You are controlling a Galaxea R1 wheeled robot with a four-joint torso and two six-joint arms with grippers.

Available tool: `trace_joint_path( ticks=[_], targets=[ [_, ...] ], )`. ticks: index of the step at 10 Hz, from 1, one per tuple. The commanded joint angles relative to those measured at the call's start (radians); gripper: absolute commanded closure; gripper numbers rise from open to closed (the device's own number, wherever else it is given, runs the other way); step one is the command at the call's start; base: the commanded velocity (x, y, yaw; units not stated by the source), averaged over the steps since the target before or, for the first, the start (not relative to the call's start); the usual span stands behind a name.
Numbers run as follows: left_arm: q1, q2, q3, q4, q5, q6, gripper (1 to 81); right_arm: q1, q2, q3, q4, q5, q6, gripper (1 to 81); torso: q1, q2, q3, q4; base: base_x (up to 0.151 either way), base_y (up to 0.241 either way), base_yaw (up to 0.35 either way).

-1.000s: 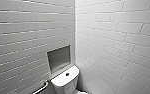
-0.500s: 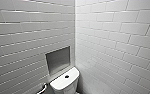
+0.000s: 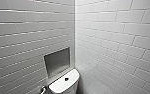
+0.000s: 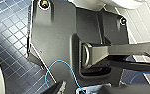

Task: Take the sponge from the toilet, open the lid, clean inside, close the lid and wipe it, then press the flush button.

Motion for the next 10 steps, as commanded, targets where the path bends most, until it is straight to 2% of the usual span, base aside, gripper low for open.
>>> trace_joint_path(
  ticks=[1,6,8,10],
  targets=[
    [-0.03,-0.012,0.014,0.009,0.045,0.007,1.0,0.034,-0.023,0.013,-0.019,-0.054,-0.005,81.1,0.0,0.0,0.0,0.0,0.072,0.0,0.0],
    [-0.03,-0.021,0.022,0.007,0.045,0.004,1.0,0.031,-0.029,0.023,-0.014,-0.054,-0.003,81.1,0.001,0.0,0.0,0.0,0.0,0.0,0.0],
    [-0.039,-0.067,0.084,0.01,0.039,0.004,1.0,0.035,-0.064,0.079,-0.012,-0.044,-0.003,81.1,0.001,0.0,0.0,0.0,0.0,0.0,0.0],
    [-0.065,-0.157,0.212,0.009,0.033,0.003,1.0,0.045,-0.137,0.191,-0.012,-0.034,-0.003,81.1,0.0,0.0,0.0,0.0,0.0,0.0,0.0]
  ],
)
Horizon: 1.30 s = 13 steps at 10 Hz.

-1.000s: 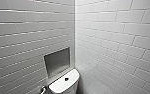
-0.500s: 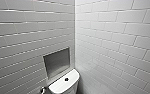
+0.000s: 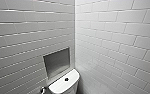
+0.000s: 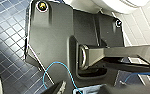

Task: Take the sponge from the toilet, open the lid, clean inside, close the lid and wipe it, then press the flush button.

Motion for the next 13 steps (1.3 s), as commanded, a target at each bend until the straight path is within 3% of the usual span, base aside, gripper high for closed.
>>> trace_joint_path(
  ticks=[1,5,9,13],
  targets=[
    [-0.078,-0.133,0.171,0.009,0.038,0.003,1.0,0.053,-0.112,0.134,-0.01,-0.037,0.0,81.1,0.0,0.0,0.0,0.0,0.0,0.0,0.0],
    [-0.188,-0.343,0.488,-0.002,0.055,0.0,1.0,0.068,-0.167,0.194,-0.009,-0.037,0.008,81.1,0.0,0.0,0.0,0.0,0.0,0.0,0.0],
    [-0.206,-0.369,0.467,-0.013,0.073,-0.004,1.0,0.068,-0.172,0.197,-0.006,-0.011,0.008,81.1,0.0,0.0,0.0,0.0,0.0,0.0,0.0],
    [-0.239,-0.44,0.548,-0.004,0.045,-0.004,1.0,0.068,-0.169,0.199,-0.004,-0.009,0.01,81.1,0.0,0.0,0.0,0.0,0.0,0.0,0.0]
  ],
)
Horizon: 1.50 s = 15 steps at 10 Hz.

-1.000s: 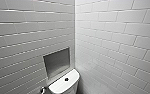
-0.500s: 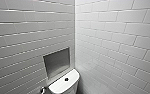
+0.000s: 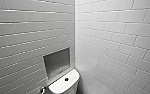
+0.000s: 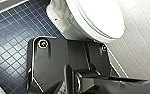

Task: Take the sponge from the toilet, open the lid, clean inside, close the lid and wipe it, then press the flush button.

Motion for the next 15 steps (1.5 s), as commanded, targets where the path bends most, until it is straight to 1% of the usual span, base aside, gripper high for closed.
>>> trace_joint_path(
  ticks=[1,4,7,8,9,12,13,15],
  targets=[
    [-0.107,-0.073,0.091,0.003,0.022,-0.001,1.0,0.041,-0.037,0.03,-0.007,-0.05,0.002,81.1,0.0,0.0,0.0,0.0,0.0,0.0,0.0],
    [-0.222,-0.173,0.293,0.009,0.039,0.001,1.0,0.043,-0.037,0.036,-0.007,-0.041,0.002,81.1,0.0,0.0,0.0,0.0,0.0,0.0,0.0],
    [-0.363,-0.22,0.434,-0.008,0.15,-0.002,1.0,0.057,-0.04,0.056,-0.005,-0.041,0.005,81.1,0.0,0.0,0.0,0.0,0.0,0.0,0.0],
    [-0.412,-0.228,0.463,-0.021,0.17,-0.007,1.0,0.06,-0.04,0.059,-0.005,-0.041,0.006,81.1,0.0,0.0,0.0,0.0,0.0,0.0,0.0],
    [-0.468,-0.233,0.491,-0.044,0.199,-0.008,1.0,0.063,-0.04,0.064,-0.005,-0.043,0.006,81.1,0.0,0.0,0.0,0.0,0.0,0.0,0.0],
    [-0.653,-0.213,0.557,-0.158,0.351,-0.008,1.0,0.067,-0.039,0.07,-0.007,-0.035,0.02,81.1,0.0,0.0,0.0,0.0,0.0,0.0,0.0],
    [-0.719,-0.199,0.559,-0.2,0.392,-0.008,1.0,0.067,-0.039,0.071,-0.005,-0.024,0.022,81.1,0.0,0.0,-0.044,0.0,0.0,0.0,0.0],
    [-0.826,-0.163,0.556,-0.258,0.457,-0.008,1.0,0.067,-0.039,0.07,-0.004,-0.02,0.022,81.1,0.0,0.0,-0.075,0.0,0.0,0.0,0.0]
  ],
)
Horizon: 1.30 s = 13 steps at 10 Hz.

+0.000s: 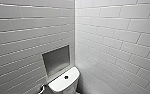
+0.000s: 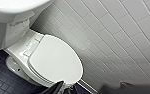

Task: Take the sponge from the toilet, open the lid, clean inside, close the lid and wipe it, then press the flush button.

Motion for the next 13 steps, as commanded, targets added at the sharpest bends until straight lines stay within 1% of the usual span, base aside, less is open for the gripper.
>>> trace_joint_path(
  ticks=[1,3,4,7,8,9,10,11,13],
  targets=[
    [-0.249,0.026,0.046,-0.131,0.166,-0.007,1.0,0.04,-0.036,0.029,-0.006,-0.048,0.01,81.1,0.0,0.0,-0.049,0.0,0.0,0.0,0.0],
    [-0.332,0.086,0.006,-0.135,0.214,-0.067,1.0,0.041,-0.036,0.026,-0.006,-0.029,0.019,81.1,0.0,0.001,-0.09,0.0,0.0,0.0,0.0],
    [-0.367,0.113,-0.022,-0.136,0.224,-0.099,1.0,0.043,-0.034,0.026,-0.006,-0.028,0.027,81.1,0.001,0.001,-0.113,0.0,0.0,0.0,0.0],
    [-0.457,0.213,-0.124,-0.134,0.222,-0.226,1.0,0.048,-0.031,0.027,-0.008,-0.023,0.05,81.1,0.001,0.002,-0.181,0.0,0.0,0.0,0.0],
    [-0.487,0.25,-0.181,-0.128,0.222,-0.27,1.0,0.048,-0.031,0.026,-0.006,-0.014,0.061,81.1,0.001,0.003,-0.201,0.0,0.0,0.0,0.0],
    [-0.523,0.285,-0.227,-0.128,0.225,-0.288,1.0,0.049,-0.031,0.024,-0.008,-0.014,0.061,81.1,0.002,0.003,-0.21,0.0,0.0,0.0,0.0],
    [-0.563,0.32,-0.263,-0.136,0.247,-0.294,1.0,0.048,-0.03,0.024,-0.008,-0.014,0.064,81.1,0.002,0.003,-0.191,0.0,0.0,0.0,0.0],
    [-0.606,0.353,-0.296,-0.136,0.279,-0.314,1.0,0.052,-0.03,0.02,-0.006,-0.014,0.065,81.1,0.003,0.003,-0.198,0.0,0.0,0.0,0.0],
    [-0.657,0.402,-0.364,-0.136,0.311,-0.333,1.0,0.052,-0.027,0.02,-0.006,-0.012,0.065,81.1,0.003,0.004,-0.199,0.0,0.0,0.0,0.0]
  ],
)
